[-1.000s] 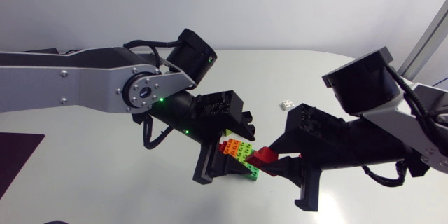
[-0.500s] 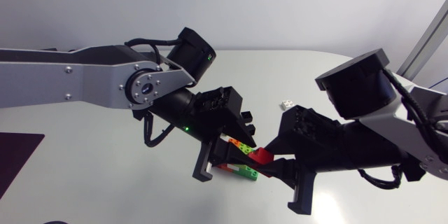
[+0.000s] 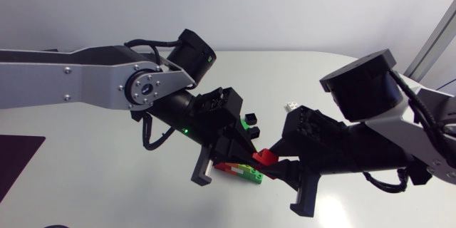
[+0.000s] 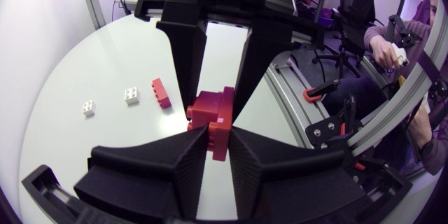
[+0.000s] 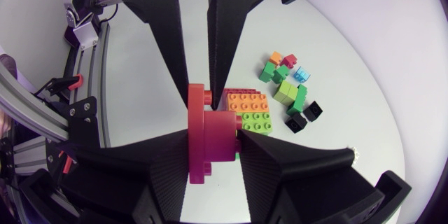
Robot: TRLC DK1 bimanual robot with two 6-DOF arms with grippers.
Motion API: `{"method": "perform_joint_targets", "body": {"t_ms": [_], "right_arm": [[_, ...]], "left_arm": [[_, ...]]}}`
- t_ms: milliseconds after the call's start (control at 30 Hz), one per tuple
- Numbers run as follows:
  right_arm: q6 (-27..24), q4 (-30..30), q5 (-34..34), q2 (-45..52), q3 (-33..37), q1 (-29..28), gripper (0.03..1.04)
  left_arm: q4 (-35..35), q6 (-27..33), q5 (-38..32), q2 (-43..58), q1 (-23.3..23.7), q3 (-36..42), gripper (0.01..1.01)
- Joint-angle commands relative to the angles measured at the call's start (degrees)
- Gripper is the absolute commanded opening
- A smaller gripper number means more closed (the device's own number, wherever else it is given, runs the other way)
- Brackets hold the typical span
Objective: Disassemble duplo
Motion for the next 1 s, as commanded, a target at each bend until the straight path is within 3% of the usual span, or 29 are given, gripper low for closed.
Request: {"method": "perform_joint_targets", "body": {"t_ms": [0, 133, 167, 300, 467, 567, 800, 967], "right_arm": [[0.91, 1.35, -0.97, -0.86, -0.04, 1.03, 0.19], [1.0, 0.91, -0.97, -3.58, -0.22, -0.03, 0.87], [1.0, 0.47, -0.88, -4.29, -0.04, -0.55, 1.0], [0.82, -1.47, -1.14, -6.92, 1.28, -3.19, 1.0], [2.67, -3.49, -4.75, -6.13, 4.53, -11.28, 1.0], [5.22, -5.16, -6.51, -3.58, 7.08, -13.91, 1.0], [13.65, -7.18, -7.3, 3.18, 12.44, -14.09, 0.93], [16.73, -10.87, -9.67, 7.67, 16.22, -15.76, 0.93]], "left_arm": [[0.77, 0.57, 1.65, -1.43, 0.06, -0.85, 0.169], [0.77, 1.18, 1.56, -2.23, 0.15, -1.64, 0.17], [0.77, 1.27, 1.56, -2.58, 0.24, -1.9, 0.17], [1.03, 1.8, 0.59, -4.95, 0.85, -3.57, 0.17], [5.51, 2.15, -6.79, -9.7, -0.12, -8.14, 0.17], [13.43, 1.8, -14.26, -13.3, -3.54, -13.42, 0.172], [31.97, 1.27, -35.35, -13.83, -14.88, -22.03, 0.174], [41.9, 2.85, -46.08, -10.57, -18.05, -23.35, 0.174]]}}
